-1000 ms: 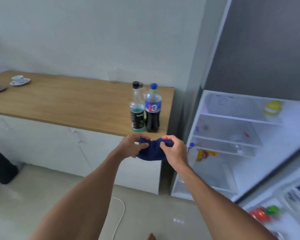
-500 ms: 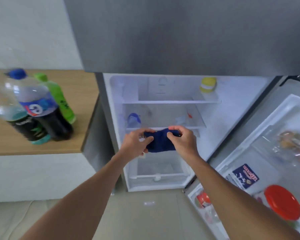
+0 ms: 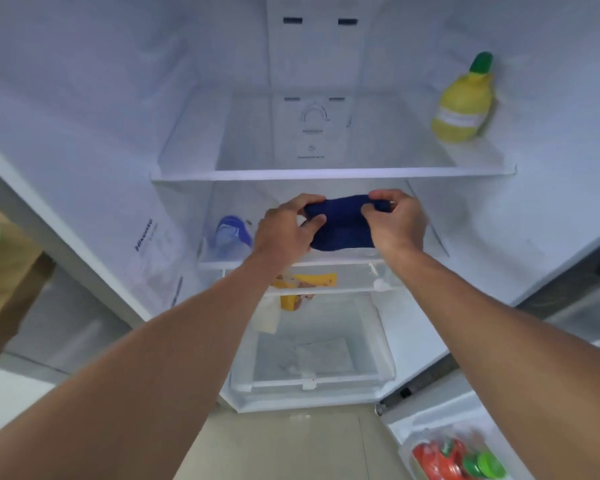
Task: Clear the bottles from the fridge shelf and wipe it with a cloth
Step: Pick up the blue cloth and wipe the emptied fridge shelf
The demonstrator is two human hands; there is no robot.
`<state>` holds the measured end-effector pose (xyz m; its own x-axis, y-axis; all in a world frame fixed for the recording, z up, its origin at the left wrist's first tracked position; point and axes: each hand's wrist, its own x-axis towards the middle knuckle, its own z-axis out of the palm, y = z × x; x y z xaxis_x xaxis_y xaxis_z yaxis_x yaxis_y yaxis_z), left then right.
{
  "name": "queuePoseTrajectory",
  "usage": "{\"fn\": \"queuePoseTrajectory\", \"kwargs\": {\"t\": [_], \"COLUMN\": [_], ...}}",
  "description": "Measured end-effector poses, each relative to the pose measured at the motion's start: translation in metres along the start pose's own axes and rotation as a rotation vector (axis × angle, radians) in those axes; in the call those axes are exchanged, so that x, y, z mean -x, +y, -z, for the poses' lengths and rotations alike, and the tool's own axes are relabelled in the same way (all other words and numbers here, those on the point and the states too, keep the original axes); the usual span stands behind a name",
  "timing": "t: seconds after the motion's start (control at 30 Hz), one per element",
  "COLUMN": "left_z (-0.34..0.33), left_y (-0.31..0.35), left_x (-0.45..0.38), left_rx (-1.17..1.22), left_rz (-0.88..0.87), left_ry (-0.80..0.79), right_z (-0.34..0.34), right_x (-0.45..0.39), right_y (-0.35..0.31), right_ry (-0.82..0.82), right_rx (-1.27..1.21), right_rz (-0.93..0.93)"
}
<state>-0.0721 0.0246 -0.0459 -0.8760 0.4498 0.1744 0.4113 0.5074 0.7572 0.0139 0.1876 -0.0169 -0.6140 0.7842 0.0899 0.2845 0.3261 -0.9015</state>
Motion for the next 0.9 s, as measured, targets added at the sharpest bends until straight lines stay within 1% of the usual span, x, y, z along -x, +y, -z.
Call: {"fn": "queuePoseTrajectory", "kwargs": {"t": [0.07,0.13,0.17,0.2,0.23,0.27,0.3,0.33,0.37,0.43,0.5,0.57,0.67,0.73,0.77,0.83,0.9], "left_z": [-0.014,-0.021,-0.023,-0.024,-0.025,-0.025,-0.027,-0.028,-0.029,-0.033,-0.035,-0.036,-0.039,-0.04,-0.042,-0.043,-0.042], "left_y": [-0.007,-0.018,-0.026,-0.035,-0.045,-0.052,-0.059,-0.064,-0.067,-0.07,-0.072,-0.074,-0.078,-0.079,-0.08,-0.08,-0.081], "left_x": [-0.014,-0.019,-0.019,-0.019,-0.019,-0.02,-0.022,-0.025,-0.027,-0.032,-0.035,-0.038,-0.04,-0.041,-0.041,-0.042,-0.041], "left_rx": [-0.294,-0.577,-0.695,-0.794,-0.867,-0.887,-0.87,-0.849,-0.842,-0.841,-0.792,-0.774,-0.772,-0.762,-0.762,-0.776,-0.786], "left_rz": [-0.041,-0.058,-0.077,-0.129,-0.191,-0.236,-0.248,-0.239,-0.226,-0.203,-0.164,-0.162,-0.176,-0.17,-0.173,-0.183,-0.193], "left_ry": [0.008,-0.007,-0.035,-0.067,-0.104,-0.141,-0.174,-0.207,-0.237,-0.265,-0.251,-0.233,-0.238,-0.238,-0.235,-0.227,-0.216], "right_z": [-0.006,-0.011,-0.016,-0.023,-0.032,-0.042,-0.053,-0.062,-0.07,-0.076,-0.067,-0.051,-0.032,-0.039,-0.046,-0.058,-0.05], "right_x": [-0.009,-0.014,-0.015,-0.016,-0.017,-0.018,-0.018,-0.02,-0.02,-0.019,-0.016,-0.014,-0.04,-0.068,-0.077,-0.079,-0.06], "right_y": [0.016,0.032,0.037,0.039,0.04,0.04,0.042,0.044,0.047,0.056,0.068,0.082,0.09,0.075,0.067,0.061,0.07], "right_ry": [0.03,0.12,0.155,0.146,0.075,-0.045,-0.173,-0.276,-0.332,-0.356,-0.361,-0.327,-0.258,-0.277,-0.284,-0.29,-0.368], "right_rx": [0.084,0.367,0.512,0.604,0.657,0.701,0.754,0.817,0.884,0.953,0.941,0.962,1.034,1.034,1.025,1.018,0.987], "right_rz": [-0.021,0.04,0.119,0.229,0.349,0.438,0.477,0.474,0.458,0.437,0.429,0.385,0.252,0.135,0.121,0.182,0.261]}}
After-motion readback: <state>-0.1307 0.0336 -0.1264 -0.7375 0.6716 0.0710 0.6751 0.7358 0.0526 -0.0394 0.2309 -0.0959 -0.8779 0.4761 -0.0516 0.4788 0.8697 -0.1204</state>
